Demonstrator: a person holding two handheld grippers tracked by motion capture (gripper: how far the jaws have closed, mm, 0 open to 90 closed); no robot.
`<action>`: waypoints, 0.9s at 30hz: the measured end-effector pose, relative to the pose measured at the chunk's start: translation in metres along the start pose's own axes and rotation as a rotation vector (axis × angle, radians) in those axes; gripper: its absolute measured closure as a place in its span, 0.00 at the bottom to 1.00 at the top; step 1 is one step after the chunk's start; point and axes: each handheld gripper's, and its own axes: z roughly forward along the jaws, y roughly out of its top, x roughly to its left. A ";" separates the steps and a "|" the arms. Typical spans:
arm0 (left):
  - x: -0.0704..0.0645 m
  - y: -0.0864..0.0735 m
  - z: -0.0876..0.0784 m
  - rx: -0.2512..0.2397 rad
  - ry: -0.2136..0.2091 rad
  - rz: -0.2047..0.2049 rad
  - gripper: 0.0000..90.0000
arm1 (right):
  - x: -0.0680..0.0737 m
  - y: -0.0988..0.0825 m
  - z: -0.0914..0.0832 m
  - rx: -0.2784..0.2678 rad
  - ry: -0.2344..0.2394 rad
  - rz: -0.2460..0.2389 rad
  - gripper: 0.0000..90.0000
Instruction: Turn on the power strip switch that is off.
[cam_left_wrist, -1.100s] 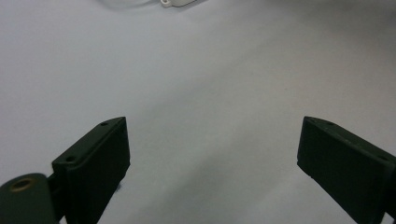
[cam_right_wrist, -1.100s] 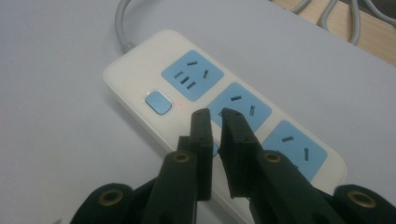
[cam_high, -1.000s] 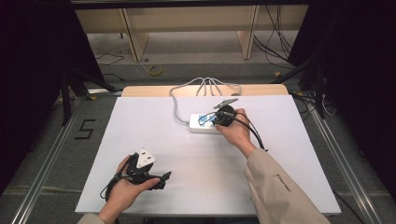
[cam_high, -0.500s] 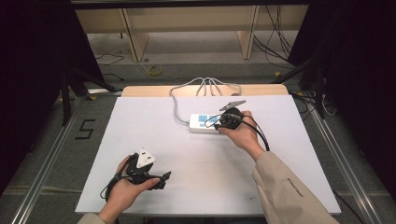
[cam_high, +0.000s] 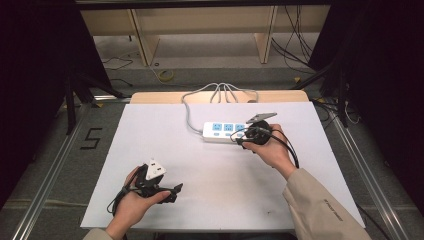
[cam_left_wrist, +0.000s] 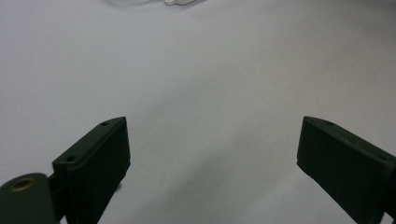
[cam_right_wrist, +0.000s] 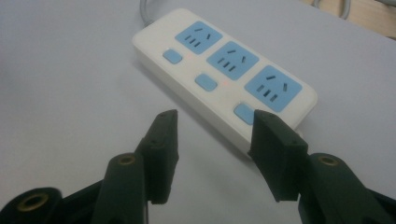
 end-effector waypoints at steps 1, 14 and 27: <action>0.000 0.000 0.000 -0.001 0.000 0.000 0.10 | -0.001 -0.003 -0.003 -0.002 0.003 -0.001 0.56; 0.000 0.000 0.000 0.004 0.004 -0.002 0.10 | -0.009 -0.042 -0.043 -0.046 0.034 0.038 0.43; 0.001 0.000 -0.001 0.006 0.007 0.002 0.10 | -0.003 -0.082 -0.070 -0.103 0.054 0.029 0.39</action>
